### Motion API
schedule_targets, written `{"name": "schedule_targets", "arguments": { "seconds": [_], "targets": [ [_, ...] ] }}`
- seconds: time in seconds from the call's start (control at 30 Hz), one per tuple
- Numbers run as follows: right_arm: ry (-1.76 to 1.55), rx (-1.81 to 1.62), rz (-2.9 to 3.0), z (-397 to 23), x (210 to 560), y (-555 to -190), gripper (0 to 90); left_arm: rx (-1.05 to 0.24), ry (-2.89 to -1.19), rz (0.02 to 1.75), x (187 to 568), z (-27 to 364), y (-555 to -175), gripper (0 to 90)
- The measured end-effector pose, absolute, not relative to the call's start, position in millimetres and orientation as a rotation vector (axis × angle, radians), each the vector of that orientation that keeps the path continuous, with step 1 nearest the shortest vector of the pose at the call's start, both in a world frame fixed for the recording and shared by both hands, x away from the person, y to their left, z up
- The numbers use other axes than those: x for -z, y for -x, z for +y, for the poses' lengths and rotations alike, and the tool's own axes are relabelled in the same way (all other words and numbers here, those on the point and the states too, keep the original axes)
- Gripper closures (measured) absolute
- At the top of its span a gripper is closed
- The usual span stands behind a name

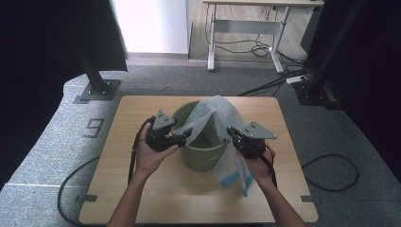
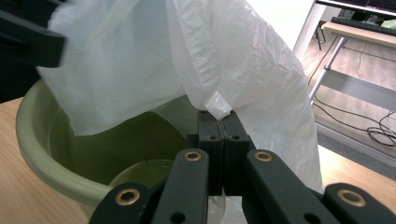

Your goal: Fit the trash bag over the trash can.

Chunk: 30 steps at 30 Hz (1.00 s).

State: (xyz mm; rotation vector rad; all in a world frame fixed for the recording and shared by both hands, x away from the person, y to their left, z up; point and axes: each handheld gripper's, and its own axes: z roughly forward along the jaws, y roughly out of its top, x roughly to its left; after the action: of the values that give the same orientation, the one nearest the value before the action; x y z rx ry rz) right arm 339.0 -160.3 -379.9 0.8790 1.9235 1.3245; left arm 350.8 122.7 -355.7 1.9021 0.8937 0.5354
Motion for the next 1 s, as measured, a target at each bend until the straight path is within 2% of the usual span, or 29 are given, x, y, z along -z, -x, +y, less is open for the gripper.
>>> {"name": "schedule_targets", "arguments": {
  "seconds": [0.23, 0.33, 0.43, 0.6, 0.67, 0.83, 1.0],
  "targets": [
    [-0.906, -1.372, 1.919, -169, 387, -341, 87.2, -0.509, -1.873, 0.894, 358, 119, -360, 73.1],
    [-0.913, -1.405, 1.915, -172, 392, -339, 80.2, -0.509, -1.883, 0.890, 361, 117, -364, 81.7],
    [-0.934, -1.428, 1.899, -176, 399, -335, 69.9, -0.522, -1.890, 0.886, 362, 117, -368, 85.2],
    [-0.985, -1.482, 1.814, -183, 411, -324, 42.9, -0.520, -1.918, 0.888, 365, 116, -375, 87.0],
    [-0.993, -1.462, 1.803, -184, 414, -318, 36.4, -0.506, -1.920, 0.885, 365, 117, -377, 87.1],
    [-1.021, -1.496, 1.794, -187, 424, -304, 30.3, -0.479, -1.917, 0.885, 367, 117, -380, 87.3],
    [-1.065, -1.442, 1.823, -181, 444, -305, 28.8, -0.466, -1.936, 0.871, 370, 113, -383, 86.8]
  ]
}}
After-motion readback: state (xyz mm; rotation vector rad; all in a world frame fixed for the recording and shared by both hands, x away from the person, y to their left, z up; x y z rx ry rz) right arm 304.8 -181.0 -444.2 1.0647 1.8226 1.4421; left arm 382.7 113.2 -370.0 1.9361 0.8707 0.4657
